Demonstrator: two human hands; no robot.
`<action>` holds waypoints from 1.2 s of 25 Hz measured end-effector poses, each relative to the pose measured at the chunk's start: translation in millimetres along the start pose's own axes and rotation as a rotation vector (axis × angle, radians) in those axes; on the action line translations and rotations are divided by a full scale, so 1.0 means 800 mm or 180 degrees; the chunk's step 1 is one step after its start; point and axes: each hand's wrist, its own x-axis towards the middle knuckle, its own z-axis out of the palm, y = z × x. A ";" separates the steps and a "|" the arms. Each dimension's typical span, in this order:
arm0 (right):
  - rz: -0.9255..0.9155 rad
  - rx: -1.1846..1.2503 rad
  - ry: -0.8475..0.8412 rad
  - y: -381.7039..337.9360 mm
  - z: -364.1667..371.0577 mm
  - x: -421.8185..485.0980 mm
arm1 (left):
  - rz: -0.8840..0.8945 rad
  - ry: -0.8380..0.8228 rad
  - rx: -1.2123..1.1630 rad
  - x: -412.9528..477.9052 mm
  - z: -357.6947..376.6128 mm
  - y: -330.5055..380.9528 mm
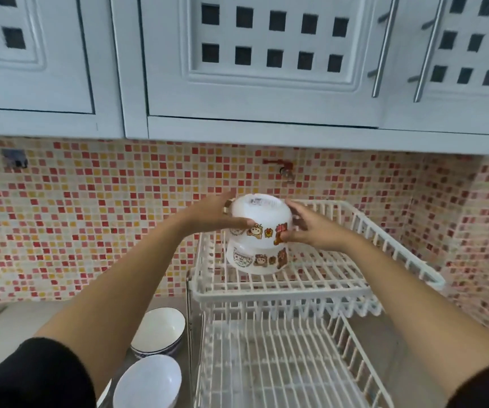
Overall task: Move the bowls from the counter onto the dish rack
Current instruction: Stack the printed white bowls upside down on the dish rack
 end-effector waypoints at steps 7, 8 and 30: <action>0.0279 -0.0361 -0.0515 0.031 0.006 0.027 | -0.0475 -0.0478 0.0738 0.026 0.017 -0.017; 0.0307 -0.0403 -0.0568 0.032 0.007 0.028 | -0.0488 -0.0494 0.0841 0.027 0.020 -0.017; 0.0418 0.0419 0.0663 -0.171 0.374 0.058 | -0.1605 0.1433 0.0877 -0.188 -0.041 -0.205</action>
